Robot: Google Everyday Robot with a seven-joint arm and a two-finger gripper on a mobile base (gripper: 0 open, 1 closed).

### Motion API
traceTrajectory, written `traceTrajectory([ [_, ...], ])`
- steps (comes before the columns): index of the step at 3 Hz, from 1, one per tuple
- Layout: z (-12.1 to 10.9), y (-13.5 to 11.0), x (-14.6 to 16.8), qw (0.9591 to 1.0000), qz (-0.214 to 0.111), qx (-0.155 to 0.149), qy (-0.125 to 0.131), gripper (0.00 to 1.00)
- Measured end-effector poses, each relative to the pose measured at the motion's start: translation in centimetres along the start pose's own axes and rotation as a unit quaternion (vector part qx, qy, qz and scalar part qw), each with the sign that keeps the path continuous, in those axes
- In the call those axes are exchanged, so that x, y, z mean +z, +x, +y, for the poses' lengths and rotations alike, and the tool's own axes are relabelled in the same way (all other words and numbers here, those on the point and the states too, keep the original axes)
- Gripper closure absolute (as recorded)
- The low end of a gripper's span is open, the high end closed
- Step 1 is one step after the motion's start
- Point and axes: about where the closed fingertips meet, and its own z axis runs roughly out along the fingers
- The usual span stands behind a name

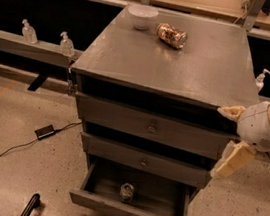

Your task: Pick 7up can from bottom drawer and place on counter

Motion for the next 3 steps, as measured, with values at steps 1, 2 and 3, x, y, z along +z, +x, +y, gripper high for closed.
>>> traceTrajectory([
  [1,2.6,-0.6,5.9,0.9975,-0.067,-0.001,-0.021,0.00],
  [2,5.6,-0.6,11.4,0.9829,-0.180,0.037,-0.012,0.00],
  [3,5.0,-2.9,13.4,0.9592,-0.274,0.066,0.022,0.00],
])
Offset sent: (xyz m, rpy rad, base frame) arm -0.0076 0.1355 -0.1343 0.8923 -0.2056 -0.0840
